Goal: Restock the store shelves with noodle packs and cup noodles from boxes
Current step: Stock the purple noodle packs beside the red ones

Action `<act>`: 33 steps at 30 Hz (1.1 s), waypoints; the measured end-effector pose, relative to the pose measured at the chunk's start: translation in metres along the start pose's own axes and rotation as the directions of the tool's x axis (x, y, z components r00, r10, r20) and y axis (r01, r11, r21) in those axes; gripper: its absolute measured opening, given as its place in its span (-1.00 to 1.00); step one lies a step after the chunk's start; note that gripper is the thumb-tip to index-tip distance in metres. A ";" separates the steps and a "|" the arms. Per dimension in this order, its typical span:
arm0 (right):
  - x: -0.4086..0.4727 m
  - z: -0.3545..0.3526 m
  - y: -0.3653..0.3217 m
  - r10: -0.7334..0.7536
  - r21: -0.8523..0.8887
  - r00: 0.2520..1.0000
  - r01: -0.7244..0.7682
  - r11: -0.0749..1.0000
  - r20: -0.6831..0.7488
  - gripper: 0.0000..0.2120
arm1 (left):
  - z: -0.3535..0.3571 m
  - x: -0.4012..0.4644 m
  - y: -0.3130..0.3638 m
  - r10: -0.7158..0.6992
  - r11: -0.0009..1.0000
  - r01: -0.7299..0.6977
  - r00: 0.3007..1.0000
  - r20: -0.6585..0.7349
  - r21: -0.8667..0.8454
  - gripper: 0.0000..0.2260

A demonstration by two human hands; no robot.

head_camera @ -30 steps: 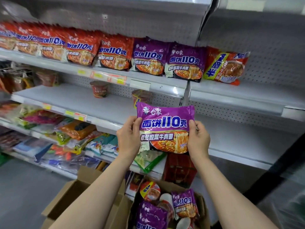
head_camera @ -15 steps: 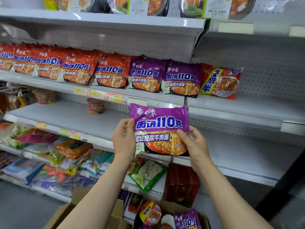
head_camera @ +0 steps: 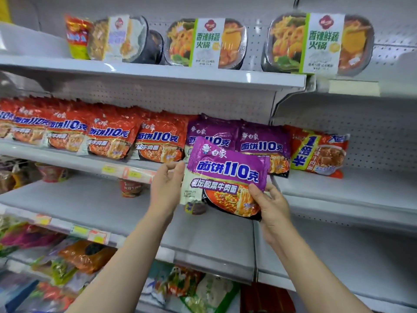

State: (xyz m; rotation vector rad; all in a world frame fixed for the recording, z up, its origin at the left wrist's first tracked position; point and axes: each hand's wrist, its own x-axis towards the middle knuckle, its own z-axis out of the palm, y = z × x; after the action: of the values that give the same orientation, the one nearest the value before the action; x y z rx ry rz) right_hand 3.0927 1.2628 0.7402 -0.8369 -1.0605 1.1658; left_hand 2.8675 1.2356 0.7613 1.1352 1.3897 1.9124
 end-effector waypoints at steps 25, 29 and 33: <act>0.146 0.085 0.001 -0.045 -0.300 0.997 0.023 0.954 -0.067 -0.71 | 0.006 0.164 -0.020 -0.089 0.984 0.019 0.916 0.391 0.180 -0.81; 0.152 0.094 0.006 -0.112 -0.379 0.987 0.062 0.923 -0.111 -0.68 | 0.014 0.173 -0.025 -0.020 0.947 -0.078 0.954 0.300 0.312 -0.76; 0.158 0.100 0.014 -0.207 -0.502 0.967 0.106 0.858 -0.150 -0.69 | 0.023 0.168 -0.037 0.111 0.908 -0.179 0.974 0.196 0.380 -0.54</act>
State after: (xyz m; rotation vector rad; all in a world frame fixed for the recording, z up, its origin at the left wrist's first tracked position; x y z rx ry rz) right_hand 3.0020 1.4187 0.7906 -1.2122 -1.2525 0.6562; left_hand 2.7975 1.3924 0.7838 1.5945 1.6814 1.6201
